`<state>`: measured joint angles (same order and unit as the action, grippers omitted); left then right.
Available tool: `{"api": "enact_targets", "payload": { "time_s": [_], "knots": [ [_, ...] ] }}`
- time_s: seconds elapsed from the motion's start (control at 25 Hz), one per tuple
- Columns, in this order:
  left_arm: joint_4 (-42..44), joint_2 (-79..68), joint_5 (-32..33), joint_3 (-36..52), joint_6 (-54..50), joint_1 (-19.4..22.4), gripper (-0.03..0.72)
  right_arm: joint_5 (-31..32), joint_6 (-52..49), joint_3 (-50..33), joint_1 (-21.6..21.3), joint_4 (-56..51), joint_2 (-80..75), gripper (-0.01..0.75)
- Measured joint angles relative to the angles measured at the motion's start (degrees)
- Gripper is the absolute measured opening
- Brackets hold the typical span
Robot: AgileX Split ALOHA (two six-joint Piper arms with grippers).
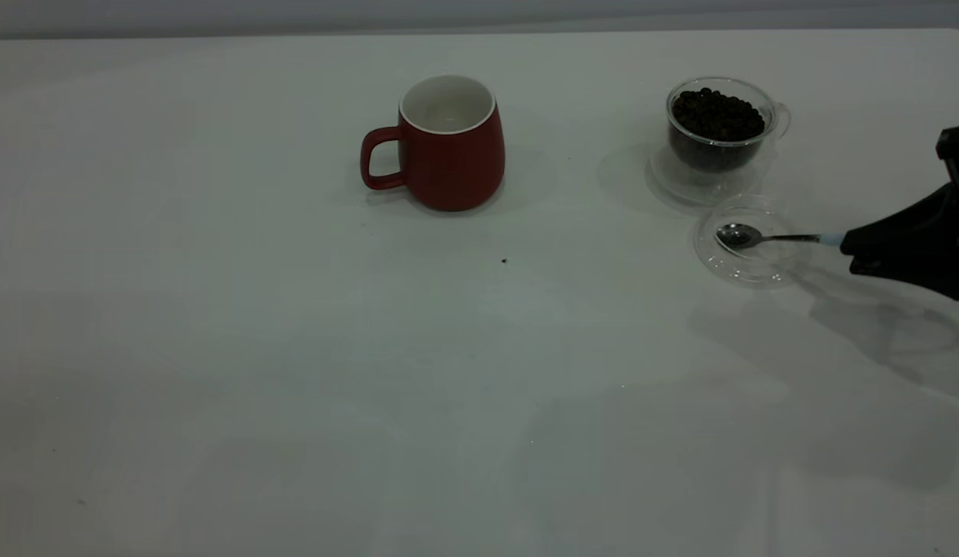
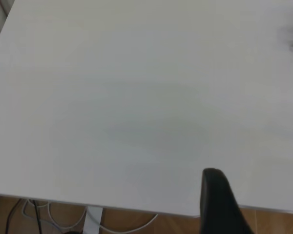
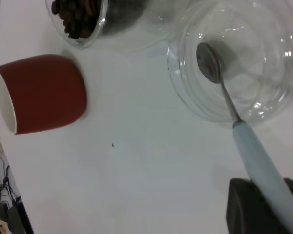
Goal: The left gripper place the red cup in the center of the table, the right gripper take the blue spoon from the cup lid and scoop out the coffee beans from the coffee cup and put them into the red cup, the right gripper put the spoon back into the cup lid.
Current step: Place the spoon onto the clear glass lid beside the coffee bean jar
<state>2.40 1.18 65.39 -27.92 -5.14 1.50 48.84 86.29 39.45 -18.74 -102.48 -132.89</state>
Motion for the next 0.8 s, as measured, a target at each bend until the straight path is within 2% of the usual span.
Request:
{"api": "enact_targets", "payload": {
  "time_s": [0.32, 0.8],
  "knots": [
    [0.00, 0.00, 0.00, 0.00, -0.07, 0.00, 0.445, 2.82, -0.49, 3.88, 0.00, 0.00, -3.07, 0.110],
    [0.00, 0.00, 0.00, 0.00, -0.07, 0.00, 0.445, 4.83, -0.54, 4.07, 0.00, -0.07, -6.05, 0.110]
  ]
}}
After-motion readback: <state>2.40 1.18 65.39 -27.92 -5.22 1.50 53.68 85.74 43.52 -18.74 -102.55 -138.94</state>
